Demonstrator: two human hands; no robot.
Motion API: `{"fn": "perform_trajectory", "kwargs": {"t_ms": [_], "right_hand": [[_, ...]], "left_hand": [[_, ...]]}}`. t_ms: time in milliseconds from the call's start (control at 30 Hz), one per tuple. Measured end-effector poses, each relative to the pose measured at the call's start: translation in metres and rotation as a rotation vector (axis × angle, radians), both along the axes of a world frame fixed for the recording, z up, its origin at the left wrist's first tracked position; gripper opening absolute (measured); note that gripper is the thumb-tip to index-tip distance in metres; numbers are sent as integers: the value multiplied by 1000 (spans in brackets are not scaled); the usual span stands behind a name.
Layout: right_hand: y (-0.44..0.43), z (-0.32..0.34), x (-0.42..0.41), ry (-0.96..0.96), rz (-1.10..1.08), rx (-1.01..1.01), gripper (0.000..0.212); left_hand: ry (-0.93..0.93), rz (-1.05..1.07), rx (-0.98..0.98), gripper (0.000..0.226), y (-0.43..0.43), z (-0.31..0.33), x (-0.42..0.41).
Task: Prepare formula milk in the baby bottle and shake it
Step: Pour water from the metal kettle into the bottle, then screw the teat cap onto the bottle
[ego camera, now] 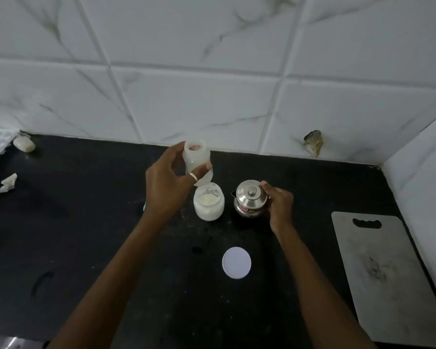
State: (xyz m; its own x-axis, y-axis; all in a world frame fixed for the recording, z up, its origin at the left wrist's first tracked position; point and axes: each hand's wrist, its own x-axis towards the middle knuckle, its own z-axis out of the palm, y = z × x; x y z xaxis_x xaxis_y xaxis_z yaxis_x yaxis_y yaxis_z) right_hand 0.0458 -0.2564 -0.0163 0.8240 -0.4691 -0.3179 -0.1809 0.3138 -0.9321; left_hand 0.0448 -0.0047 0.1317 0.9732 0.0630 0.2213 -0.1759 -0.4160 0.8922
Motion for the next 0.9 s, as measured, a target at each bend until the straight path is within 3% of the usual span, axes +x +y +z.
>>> {"fn": "perform_trajectory", "kwargs": {"t_ms": [133, 400, 533, 667, 900], "right_hand": [[2, -21, -1, 25, 8, -29, 51], [-1, -39, 0, 61, 8, -57, 32], [-4, -40, 0, 35, 16, -87, 50], [-4, -39, -2, 43, 37, -146, 55], [-9, -32, -14, 38, 70, -242, 39]], "left_hand": [[18, 12, 11, 62, -3, -3, -4], [26, 19, -18, 59, -9, -6, -11], [14, 5, -21, 58, -9, -9, -13], [1, -6, -5, 59, -11, -10, -14], [-9, -12, 5, 59, -12, -8, -16]]}}
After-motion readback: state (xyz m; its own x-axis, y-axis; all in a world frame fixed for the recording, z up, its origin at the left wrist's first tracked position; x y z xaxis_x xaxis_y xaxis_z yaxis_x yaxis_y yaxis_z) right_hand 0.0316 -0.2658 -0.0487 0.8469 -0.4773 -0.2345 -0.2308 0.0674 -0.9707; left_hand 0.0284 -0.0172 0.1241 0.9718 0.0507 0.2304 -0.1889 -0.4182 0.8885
